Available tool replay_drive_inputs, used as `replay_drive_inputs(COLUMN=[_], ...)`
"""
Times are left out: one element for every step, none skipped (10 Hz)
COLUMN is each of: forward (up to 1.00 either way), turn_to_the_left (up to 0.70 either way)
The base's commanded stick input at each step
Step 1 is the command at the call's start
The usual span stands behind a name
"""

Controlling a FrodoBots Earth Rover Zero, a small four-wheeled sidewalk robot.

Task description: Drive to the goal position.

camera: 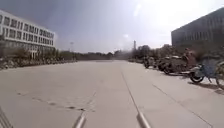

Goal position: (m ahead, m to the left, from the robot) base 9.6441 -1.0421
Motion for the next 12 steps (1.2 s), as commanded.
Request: replay_drive_inputs(forward=[1.0,1.0,1.0,1.0,1.0,1.0,1.0,1.0,1.0,1.0,1.0,1.0], turn_to_the_left=[0.0,0.0,0.0,0.0,0.0,0.0,0.0,0.0,0.0,0.0,0.0,0.0])
